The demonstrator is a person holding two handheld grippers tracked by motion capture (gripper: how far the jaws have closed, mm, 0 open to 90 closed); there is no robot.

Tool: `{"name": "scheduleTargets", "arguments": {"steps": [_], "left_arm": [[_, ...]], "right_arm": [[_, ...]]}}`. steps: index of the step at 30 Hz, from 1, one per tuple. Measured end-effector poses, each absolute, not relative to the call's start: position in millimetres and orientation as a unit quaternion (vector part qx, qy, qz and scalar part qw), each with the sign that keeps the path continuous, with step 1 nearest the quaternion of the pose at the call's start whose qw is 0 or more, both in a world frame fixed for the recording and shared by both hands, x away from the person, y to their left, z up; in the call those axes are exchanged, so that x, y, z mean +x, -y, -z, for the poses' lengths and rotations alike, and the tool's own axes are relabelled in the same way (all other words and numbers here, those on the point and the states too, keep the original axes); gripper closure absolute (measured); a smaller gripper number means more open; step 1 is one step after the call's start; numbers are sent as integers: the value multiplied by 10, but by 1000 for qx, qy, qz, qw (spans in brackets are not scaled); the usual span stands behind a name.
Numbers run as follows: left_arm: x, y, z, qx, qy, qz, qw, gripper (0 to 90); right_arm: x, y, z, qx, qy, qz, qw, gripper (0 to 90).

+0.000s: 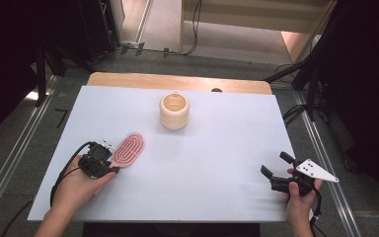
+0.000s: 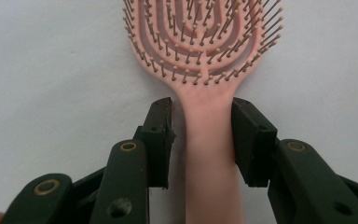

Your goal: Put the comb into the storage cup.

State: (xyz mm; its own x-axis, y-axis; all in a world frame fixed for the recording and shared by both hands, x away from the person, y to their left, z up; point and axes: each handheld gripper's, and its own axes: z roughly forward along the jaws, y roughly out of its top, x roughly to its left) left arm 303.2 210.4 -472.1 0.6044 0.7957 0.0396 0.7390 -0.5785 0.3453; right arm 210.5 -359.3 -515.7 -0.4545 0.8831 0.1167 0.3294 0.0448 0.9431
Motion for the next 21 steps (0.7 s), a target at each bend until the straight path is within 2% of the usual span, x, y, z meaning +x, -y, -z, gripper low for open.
{"name": "scheduleTargets", "arguments": {"steps": [4, 10, 21], "left_arm": [[3081, -2088, 4710, 885, -438, -83, 136, 632], [3078, -2059, 4704, 892, -424, -88, 127, 701], [3047, -2130, 4708, 898, -401, -92, 159, 707]], "right_arm": [[2103, 3594, 5156, 450, -674, -523, 264, 21], [2105, 3591, 5157, 452, -672, -523, 265, 21], [2107, 3592, 5143, 457, -672, -518, 267, 21]]}}
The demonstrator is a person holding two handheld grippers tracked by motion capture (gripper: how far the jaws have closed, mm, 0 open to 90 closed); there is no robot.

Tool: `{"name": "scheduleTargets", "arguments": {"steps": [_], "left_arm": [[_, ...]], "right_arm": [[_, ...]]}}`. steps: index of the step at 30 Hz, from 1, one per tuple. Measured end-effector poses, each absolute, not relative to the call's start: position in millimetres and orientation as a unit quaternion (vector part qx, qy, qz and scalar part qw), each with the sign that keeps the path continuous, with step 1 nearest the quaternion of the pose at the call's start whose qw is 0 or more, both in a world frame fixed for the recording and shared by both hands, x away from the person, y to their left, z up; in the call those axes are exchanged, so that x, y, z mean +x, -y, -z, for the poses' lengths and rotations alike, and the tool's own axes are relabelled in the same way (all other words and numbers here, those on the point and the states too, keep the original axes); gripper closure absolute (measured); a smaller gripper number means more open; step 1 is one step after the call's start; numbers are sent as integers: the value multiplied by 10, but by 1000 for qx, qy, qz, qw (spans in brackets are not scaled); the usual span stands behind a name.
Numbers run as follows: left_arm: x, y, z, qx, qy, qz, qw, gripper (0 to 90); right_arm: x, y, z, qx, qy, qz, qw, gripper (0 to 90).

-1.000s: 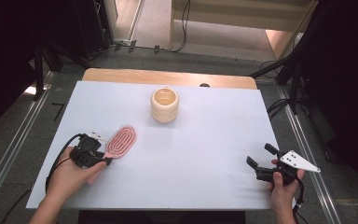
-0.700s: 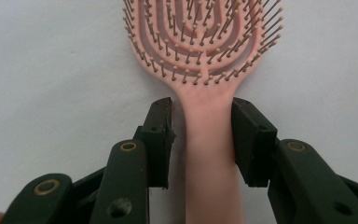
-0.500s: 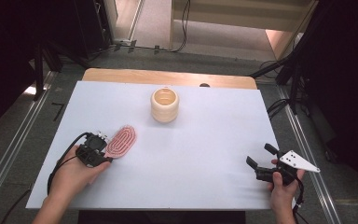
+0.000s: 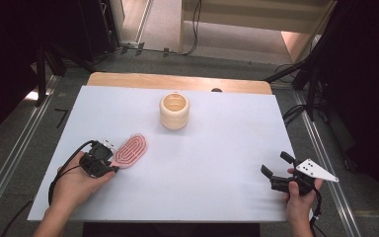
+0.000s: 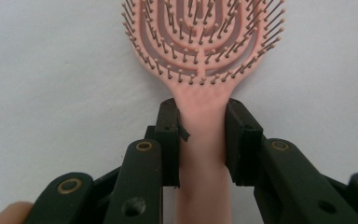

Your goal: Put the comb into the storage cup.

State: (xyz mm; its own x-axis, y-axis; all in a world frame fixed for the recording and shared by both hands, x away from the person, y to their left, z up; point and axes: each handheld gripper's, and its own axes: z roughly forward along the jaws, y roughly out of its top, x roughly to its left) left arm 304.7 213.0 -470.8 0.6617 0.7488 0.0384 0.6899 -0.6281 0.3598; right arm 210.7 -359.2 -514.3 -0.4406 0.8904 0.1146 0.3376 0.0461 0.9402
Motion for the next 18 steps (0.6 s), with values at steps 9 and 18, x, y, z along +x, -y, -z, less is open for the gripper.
{"name": "scheduleTargets", "arguments": {"steps": [9, 18], "left_arm": [[3016, -2188, 4674, 889, -397, -112, 198, 708], [3007, -2170, 4646, 878, -396, -125, 237, 708]], "right_arm": [[2104, 3592, 5121, 462, -672, -514, 265, 21], [2107, 3588, 5094, 463, -669, -521, 258, 21]]}}
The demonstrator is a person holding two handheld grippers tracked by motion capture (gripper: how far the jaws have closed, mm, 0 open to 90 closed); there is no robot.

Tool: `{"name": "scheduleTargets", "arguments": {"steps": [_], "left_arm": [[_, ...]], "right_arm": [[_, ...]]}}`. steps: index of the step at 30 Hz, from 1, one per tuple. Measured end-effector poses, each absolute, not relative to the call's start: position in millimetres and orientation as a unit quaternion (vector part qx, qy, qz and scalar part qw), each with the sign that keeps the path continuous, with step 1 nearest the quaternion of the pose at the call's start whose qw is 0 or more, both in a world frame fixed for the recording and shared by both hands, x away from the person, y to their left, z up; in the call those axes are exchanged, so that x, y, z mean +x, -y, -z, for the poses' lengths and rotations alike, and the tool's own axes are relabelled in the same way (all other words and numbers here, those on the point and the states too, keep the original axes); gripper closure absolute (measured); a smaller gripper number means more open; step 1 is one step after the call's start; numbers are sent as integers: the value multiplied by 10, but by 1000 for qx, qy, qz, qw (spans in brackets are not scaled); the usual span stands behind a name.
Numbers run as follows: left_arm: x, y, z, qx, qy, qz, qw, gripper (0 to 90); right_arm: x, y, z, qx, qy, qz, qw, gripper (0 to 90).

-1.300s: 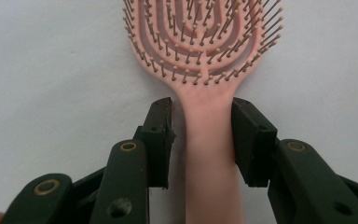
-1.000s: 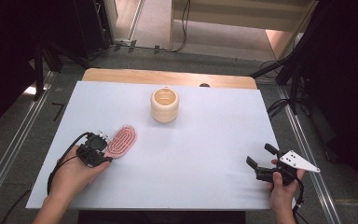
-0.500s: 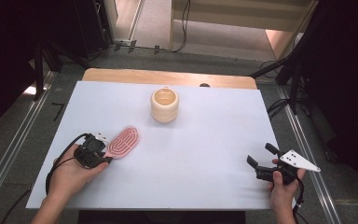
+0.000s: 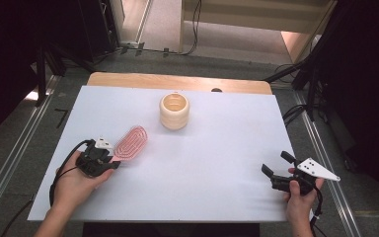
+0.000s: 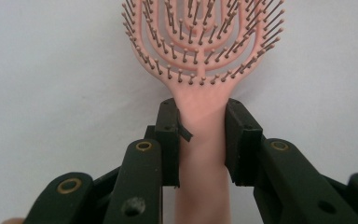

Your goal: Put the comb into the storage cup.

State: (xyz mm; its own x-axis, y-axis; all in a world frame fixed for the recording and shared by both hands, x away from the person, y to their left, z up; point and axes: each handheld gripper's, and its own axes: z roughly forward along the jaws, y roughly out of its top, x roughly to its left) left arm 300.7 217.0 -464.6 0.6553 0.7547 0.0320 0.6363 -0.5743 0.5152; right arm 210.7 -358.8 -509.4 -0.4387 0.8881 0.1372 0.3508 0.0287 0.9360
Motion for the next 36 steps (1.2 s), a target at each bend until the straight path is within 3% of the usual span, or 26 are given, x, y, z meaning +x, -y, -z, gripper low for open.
{"name": "scheduleTargets", "arguments": {"steps": [21, 36], "left_arm": [[2953, -1956, 4556, 867, -376, -123, 302, 707], [2940, -1812, 4499, 868, -357, -125, 322, 707]], "right_arm": [[2200, 3387, 4956, 445, -677, -536, 236, 22], [2298, 3060, 4773, 412, -698, -554, 189, 0]]}}
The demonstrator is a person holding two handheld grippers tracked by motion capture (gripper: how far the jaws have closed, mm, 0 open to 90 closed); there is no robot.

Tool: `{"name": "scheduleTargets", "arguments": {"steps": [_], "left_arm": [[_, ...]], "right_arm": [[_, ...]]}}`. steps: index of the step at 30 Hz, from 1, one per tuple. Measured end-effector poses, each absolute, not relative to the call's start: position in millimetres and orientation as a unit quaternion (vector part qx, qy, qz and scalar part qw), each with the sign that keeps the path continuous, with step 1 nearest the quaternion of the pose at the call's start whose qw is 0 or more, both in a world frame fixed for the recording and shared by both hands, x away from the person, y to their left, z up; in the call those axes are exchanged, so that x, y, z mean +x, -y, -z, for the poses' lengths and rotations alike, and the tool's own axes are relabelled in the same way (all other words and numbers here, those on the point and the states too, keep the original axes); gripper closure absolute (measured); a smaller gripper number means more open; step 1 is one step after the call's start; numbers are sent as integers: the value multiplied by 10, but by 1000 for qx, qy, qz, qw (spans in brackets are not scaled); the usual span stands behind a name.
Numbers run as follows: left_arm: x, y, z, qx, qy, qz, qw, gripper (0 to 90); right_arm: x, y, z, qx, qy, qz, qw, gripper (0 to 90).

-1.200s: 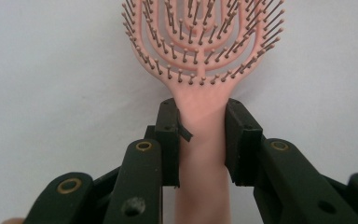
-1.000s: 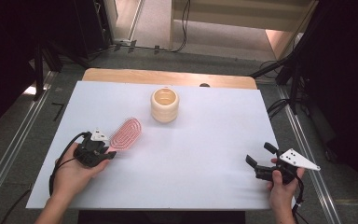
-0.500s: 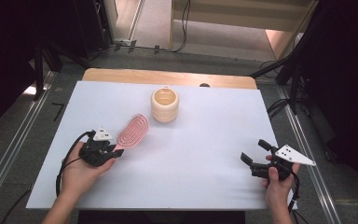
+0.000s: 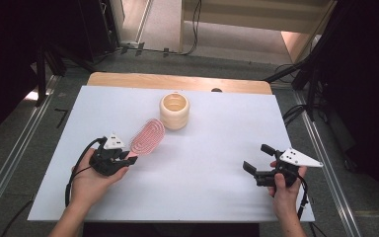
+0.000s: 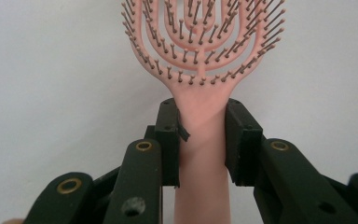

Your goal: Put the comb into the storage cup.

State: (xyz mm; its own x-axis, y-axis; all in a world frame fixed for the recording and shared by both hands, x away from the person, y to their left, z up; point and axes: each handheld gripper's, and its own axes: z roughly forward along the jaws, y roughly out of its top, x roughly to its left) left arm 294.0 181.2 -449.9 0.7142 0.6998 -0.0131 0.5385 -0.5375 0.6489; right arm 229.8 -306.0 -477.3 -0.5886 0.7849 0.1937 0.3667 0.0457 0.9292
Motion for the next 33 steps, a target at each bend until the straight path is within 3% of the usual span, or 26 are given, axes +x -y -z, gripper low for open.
{"name": "scheduleTargets", "arguments": {"steps": [33], "left_arm": [[2912, -1431, 4435, 871, -325, -129, 344, 707]], "right_arm": [[2621, 2218, 4531, 412, -703, -567, 122, 0]]}}
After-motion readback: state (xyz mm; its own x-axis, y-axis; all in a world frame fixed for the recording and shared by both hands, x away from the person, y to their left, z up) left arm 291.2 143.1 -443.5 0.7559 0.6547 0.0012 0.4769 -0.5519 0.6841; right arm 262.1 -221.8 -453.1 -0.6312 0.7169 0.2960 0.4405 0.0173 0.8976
